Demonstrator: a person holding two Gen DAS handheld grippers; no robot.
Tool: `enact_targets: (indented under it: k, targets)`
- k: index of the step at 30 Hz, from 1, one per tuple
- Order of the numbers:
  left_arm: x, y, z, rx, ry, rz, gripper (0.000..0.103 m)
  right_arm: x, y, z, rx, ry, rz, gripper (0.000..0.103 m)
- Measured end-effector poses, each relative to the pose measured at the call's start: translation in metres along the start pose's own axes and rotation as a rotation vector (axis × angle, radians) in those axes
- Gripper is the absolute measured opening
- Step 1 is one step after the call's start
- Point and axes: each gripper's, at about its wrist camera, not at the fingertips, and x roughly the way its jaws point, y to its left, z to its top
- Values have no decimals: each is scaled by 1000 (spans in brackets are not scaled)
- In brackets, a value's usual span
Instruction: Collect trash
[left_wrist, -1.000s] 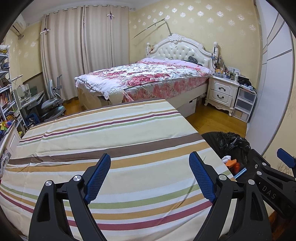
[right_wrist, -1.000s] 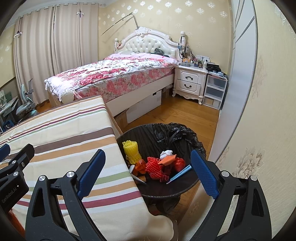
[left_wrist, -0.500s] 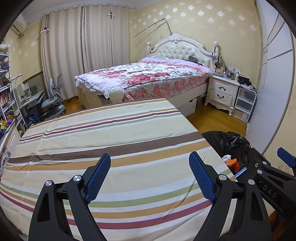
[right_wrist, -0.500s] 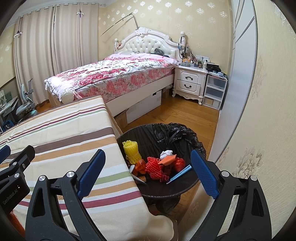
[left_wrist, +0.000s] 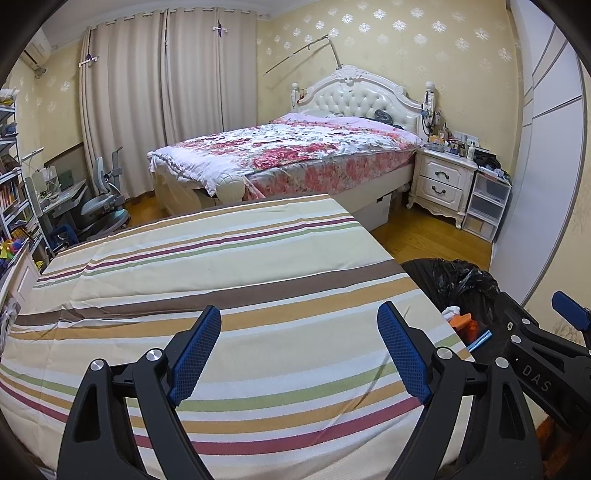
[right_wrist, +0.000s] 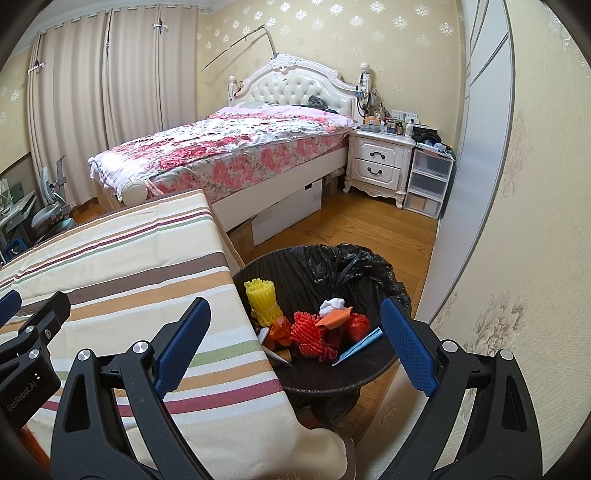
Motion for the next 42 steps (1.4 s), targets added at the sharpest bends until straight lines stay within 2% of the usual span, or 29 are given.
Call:
enact_targets:
  k: [25, 35, 42]
  targets:
    - [-1, -1, -3, 1, 5, 4, 84, 0, 1, 0, -2, 1, -1, 91]
    - [-2, 3, -2, -27, 3, -43, 84, 0, 2, 0, -2, 1, -1, 91]
    - [-3, 5, -2, -22, -2, -33, 84, 0, 2, 0, -3, 1, -1, 91]
